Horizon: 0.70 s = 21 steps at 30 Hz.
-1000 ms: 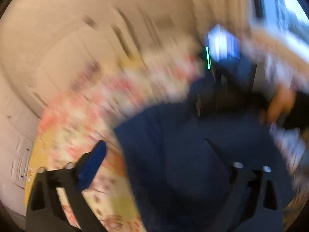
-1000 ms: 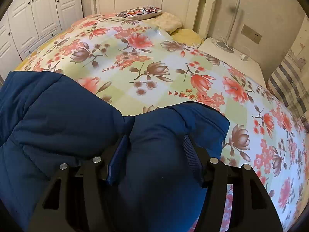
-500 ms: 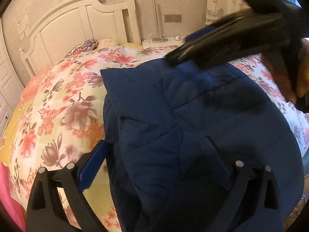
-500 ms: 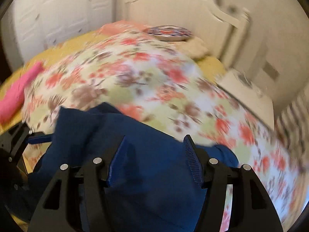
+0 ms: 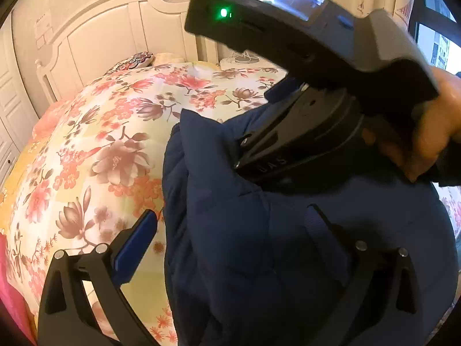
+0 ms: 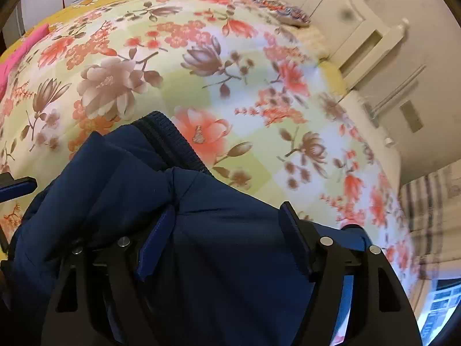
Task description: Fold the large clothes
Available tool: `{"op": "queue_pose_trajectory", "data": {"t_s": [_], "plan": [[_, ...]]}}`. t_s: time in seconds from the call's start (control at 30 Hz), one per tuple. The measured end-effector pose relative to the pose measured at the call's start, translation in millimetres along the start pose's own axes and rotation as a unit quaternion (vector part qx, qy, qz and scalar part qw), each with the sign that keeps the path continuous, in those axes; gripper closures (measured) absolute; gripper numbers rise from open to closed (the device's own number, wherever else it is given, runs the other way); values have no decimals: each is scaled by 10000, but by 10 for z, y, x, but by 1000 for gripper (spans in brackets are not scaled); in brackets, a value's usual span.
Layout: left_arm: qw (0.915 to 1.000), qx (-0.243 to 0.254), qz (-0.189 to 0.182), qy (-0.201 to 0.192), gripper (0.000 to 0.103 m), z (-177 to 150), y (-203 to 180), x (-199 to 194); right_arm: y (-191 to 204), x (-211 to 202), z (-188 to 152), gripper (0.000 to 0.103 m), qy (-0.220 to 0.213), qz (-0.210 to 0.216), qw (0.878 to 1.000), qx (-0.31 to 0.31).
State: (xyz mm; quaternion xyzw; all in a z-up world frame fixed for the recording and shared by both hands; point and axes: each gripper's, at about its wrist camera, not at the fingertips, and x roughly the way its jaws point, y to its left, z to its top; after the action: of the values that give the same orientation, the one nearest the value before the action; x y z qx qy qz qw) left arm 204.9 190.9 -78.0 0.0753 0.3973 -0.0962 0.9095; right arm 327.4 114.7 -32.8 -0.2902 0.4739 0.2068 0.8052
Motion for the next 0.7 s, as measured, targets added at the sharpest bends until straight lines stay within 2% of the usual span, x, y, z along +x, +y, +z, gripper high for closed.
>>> {"op": "queue_pose_trajectory", "data": {"t_s": [0.13,0.23,0.33,0.4,0.47,0.57,0.7], "plan": [[10000,-44,-17,-51,2,-34,-17,-22,-307,-282,-96,36,-341,439,9976,419],[9999,-73,-53,-62,2,-37,-10,-14,-787,-318,-282,36,-465,110,9915,1209],[9998,-133,-102,-85,2,-49,-9,-27,-1248,-60,-576,36,-244,64,9754,2190],[9997,-188,-121,-119,2,-64,-5,-34,-1372,207,-758,36,-164,645,9634,2597],[9996,-232,-122,-137,2,-73,0,-32,-1280,354,-799,35,-206,665,9669,2454],[9997,-195,-102,-75,2,-53,-7,-34,-1131,355,-695,34,-126,280,9755,2177],[9994,191,82,280,4,205,-82,-230,-1126,353,-690,34,-64,225,9777,2088]]}}
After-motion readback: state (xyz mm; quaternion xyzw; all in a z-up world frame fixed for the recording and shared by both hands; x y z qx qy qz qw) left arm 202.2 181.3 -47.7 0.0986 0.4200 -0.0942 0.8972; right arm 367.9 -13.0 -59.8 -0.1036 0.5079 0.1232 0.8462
